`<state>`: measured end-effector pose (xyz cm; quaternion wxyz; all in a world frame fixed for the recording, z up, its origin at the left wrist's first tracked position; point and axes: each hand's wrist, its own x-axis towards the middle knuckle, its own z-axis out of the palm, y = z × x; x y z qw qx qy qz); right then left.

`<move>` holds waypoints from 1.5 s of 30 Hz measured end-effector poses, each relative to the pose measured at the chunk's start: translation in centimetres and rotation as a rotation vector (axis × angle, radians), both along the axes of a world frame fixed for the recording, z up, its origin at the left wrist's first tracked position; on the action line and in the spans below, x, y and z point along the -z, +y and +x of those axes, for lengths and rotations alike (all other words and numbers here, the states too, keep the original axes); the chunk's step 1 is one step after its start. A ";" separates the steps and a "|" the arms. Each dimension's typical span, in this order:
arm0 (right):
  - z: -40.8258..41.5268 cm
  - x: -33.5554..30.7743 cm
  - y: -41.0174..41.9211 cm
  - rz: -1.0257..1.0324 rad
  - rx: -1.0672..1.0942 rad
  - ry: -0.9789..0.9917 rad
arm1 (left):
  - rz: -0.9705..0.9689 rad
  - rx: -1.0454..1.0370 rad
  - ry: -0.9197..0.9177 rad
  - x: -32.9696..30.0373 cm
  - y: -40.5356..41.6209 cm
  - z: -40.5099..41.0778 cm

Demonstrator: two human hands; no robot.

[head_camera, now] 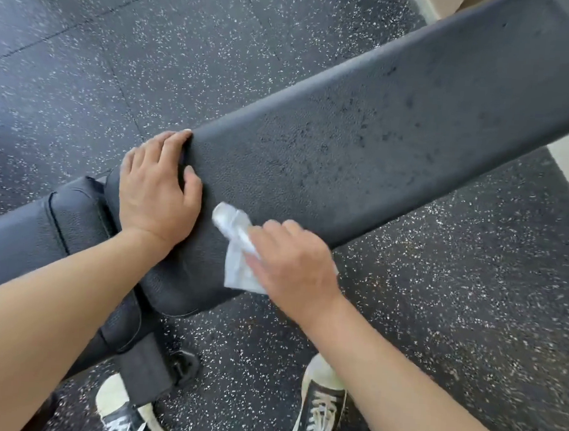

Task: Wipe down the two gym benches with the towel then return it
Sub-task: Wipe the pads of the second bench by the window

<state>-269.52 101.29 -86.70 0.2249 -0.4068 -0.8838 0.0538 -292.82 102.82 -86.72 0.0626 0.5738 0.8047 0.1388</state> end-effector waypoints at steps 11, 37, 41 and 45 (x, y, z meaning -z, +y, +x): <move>-2.3 0.0 0.4 -0.104 0.057 0.037 | -0.029 -0.018 0.014 0.1 0.3 0.0; -5.8 -0.3 16.0 0.001 0.070 -0.090 | -0.087 -0.015 -0.029 -0.6 0.3 -0.4; -11.0 0.0 23.0 -0.091 0.124 -0.195 | -0.101 -0.002 -0.025 -0.6 0.4 -0.6; -12.2 0.0 23.5 -0.236 0.148 -0.278 | -0.116 -0.012 -0.031 -0.7 0.4 -0.6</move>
